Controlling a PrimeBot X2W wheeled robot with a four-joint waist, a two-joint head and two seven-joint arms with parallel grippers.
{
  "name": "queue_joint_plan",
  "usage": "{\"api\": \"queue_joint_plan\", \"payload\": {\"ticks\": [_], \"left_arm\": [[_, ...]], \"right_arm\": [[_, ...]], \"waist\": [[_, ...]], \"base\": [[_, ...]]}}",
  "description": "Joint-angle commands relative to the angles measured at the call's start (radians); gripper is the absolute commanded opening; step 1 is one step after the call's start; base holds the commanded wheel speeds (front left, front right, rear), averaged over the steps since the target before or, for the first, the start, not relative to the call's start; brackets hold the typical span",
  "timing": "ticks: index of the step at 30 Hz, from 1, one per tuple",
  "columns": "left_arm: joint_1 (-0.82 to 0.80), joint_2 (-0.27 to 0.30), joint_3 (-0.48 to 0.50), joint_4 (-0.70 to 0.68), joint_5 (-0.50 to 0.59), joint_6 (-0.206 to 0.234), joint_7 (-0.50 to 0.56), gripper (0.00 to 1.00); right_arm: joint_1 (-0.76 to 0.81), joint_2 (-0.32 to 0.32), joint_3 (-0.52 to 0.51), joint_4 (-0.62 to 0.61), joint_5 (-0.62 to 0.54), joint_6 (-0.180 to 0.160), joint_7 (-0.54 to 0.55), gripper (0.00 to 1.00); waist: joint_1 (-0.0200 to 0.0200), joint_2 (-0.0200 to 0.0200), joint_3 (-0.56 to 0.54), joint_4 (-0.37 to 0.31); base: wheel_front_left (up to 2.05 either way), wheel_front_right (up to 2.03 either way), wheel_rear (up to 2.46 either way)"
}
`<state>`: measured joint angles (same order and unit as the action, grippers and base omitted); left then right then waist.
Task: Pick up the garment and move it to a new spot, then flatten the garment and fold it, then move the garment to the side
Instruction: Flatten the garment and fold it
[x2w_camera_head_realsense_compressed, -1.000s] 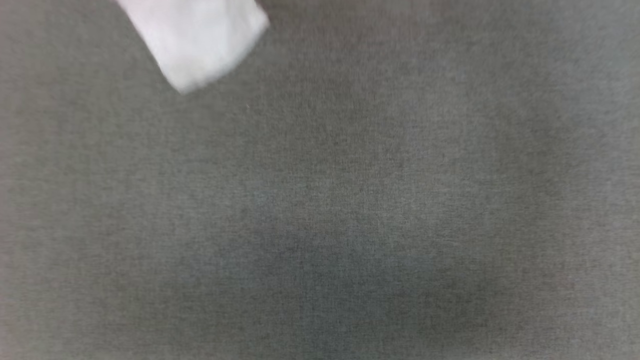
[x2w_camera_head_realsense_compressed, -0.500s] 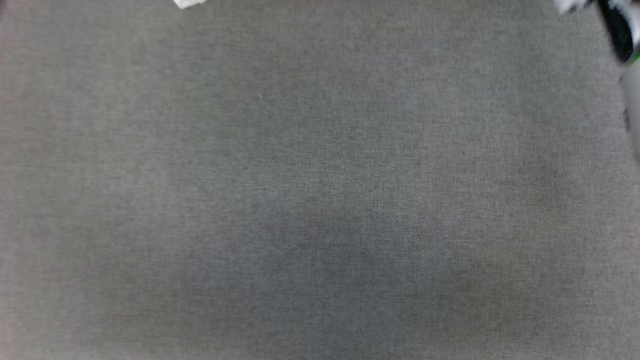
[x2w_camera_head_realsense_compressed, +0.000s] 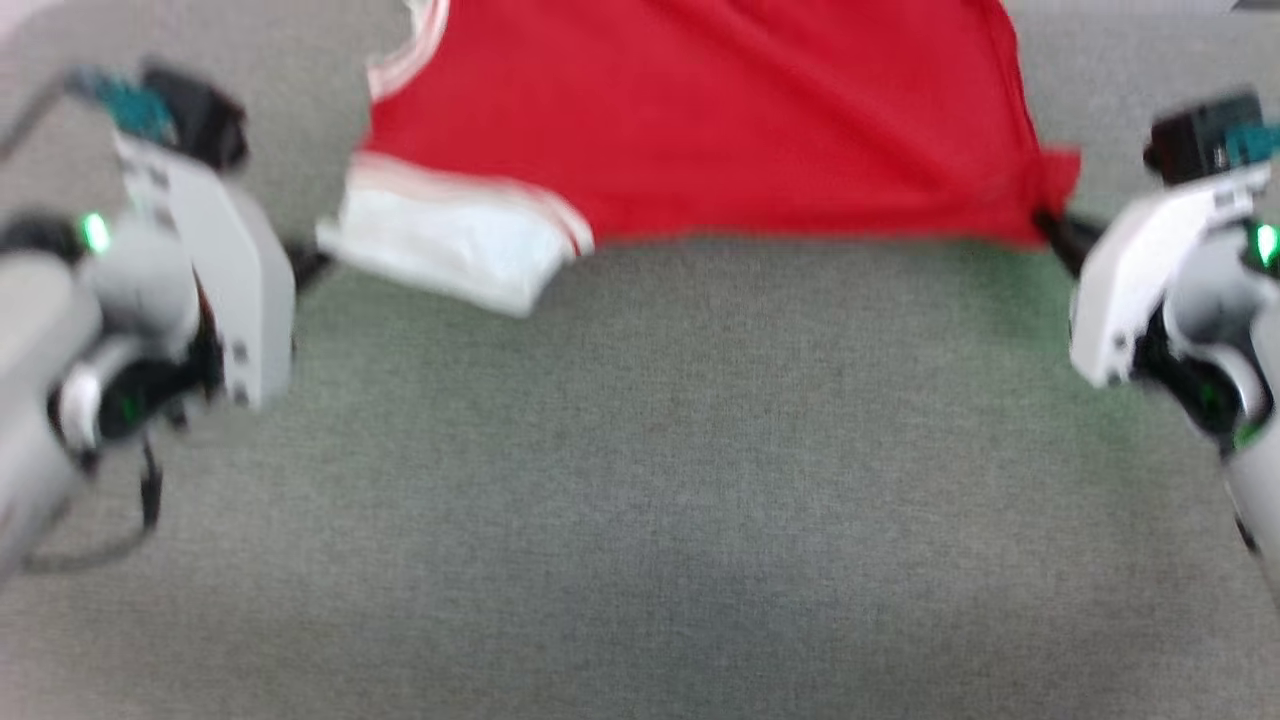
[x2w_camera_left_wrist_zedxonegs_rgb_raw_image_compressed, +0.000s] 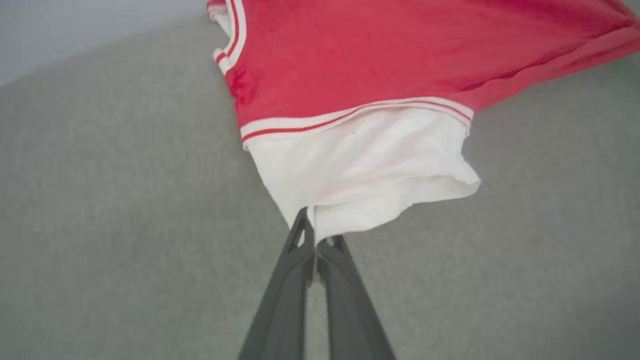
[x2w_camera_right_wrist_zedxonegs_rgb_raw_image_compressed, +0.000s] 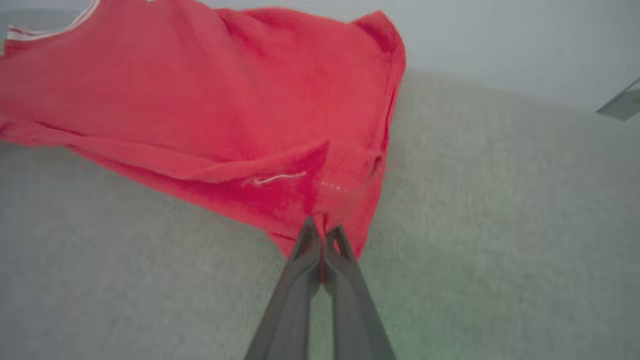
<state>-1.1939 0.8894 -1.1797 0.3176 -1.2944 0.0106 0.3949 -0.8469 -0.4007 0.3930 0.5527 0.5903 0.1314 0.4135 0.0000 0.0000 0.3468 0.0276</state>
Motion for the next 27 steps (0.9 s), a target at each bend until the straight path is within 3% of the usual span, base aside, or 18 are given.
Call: {"api": "queue_joint_plan", "payload": {"ticks": [1,8,13,18,27], "left_arm": [[0.051,0.035,-0.009,-0.064,-0.018,0.041,0.01,0.0],[0.275,0.207,-0.046,-0.465,-0.113,0.275,0.012,0.0],[0.419,0.283,-0.068,-0.656,-0.169,0.399,-0.02,0.0],[0.535,0.316,-0.083,-0.758,-0.218,0.471,-0.033,0.0],[0.641,0.325,-0.092,-0.837,-0.259,0.516,-0.023,0.0]], "right_arm": [[0.057,-0.025,-0.002,-0.052,0.018,-0.002,0.041,0.0],[0.355,-0.114,-0.09,-0.316,0.085,-0.002,0.254,0.0],[0.552,-0.137,-0.157,-0.468,0.094,-0.002,0.386,0.0],[0.714,-0.132,-0.22,-0.583,0.117,-0.002,0.5,0.0],[0.866,-0.108,-0.306,-0.709,0.129,-0.002,0.601,0.0]], "waist": [[0.0,0.0,-0.062,0.008],[0.0,0.0,-0.112,0.003],[0.0,0.0,-0.131,0.0],[0.0,0.0,-0.137,-0.002],[0.0,0.0,-0.133,-0.01]], "base": [[0.0,0.0,0.0],[0.0,0.0,0.0],[0.0,0.0,0.0],[0.0,0.0,0.0],[0.0,0.0,0.0]]}}
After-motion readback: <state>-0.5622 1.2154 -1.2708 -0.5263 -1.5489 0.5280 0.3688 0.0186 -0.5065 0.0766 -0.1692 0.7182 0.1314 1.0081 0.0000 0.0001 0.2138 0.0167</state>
